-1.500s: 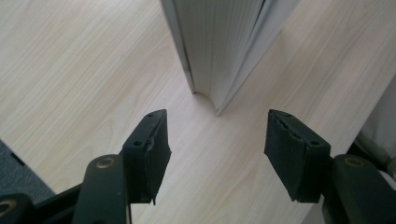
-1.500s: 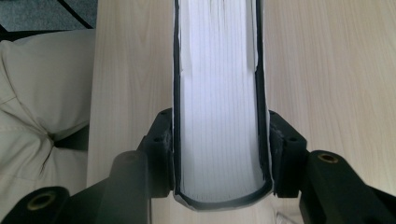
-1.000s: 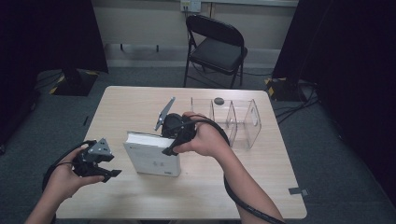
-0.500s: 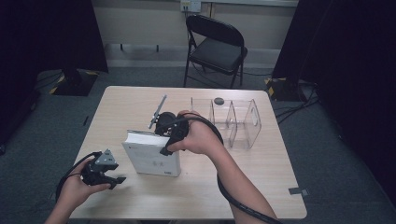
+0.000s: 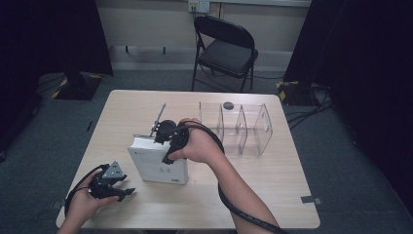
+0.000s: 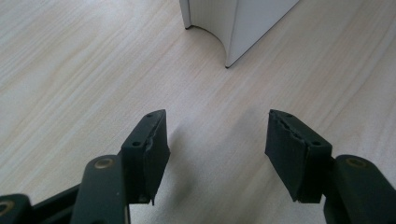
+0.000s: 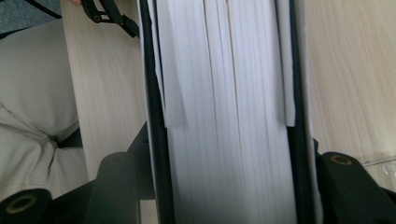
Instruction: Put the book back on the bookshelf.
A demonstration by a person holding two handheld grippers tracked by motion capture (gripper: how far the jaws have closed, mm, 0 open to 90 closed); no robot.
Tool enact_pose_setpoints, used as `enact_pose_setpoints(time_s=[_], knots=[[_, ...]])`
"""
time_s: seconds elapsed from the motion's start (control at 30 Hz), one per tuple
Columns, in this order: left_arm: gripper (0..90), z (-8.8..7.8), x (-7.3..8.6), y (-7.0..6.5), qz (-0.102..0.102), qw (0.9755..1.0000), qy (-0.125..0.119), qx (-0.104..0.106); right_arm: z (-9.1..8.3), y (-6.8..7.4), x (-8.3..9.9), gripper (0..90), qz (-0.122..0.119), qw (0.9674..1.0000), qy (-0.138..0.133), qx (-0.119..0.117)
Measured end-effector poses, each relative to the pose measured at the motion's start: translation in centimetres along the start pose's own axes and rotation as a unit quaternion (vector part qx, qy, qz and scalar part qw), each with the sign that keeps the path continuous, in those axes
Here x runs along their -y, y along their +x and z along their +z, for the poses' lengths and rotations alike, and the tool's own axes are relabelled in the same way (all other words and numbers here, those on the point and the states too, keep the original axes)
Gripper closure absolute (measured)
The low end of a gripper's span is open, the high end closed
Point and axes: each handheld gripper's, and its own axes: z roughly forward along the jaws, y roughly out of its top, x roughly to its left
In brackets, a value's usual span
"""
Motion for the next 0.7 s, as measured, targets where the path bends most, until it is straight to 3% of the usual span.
enact_pose_setpoints(time_s=[0.23, 0.37, 0.53, 0.7], knots=[[38.9, 0.4, 0.4, -0.2, -0.013, 0.9998, -0.015, 0.005, 0.9, -0.4, 0.4, 42.9, 0.008, 0.9999, -0.009, -0.01], [34.0, 0.7, 0.8, -0.3, -0.03, 0.9988, -0.03, 0.025, 1.4, -0.3, 0.3, 41.1, 0.006, 0.9999, -0.005, -0.008], [28.5, 0.9, 1.4, -0.2, -0.019, 0.9979, -0.054, 0.03, 1.5, -0.3, 0.2, 40.8, 0.007, 1.0, 0.001, -0.005], [21.7, 1.0, 1.4, -0.4, -0.013, 0.9978, -0.057, 0.032, 1.7, -0.4, 0.1, 39.0, 0.014, 0.9998, 0.007, -0.012]])
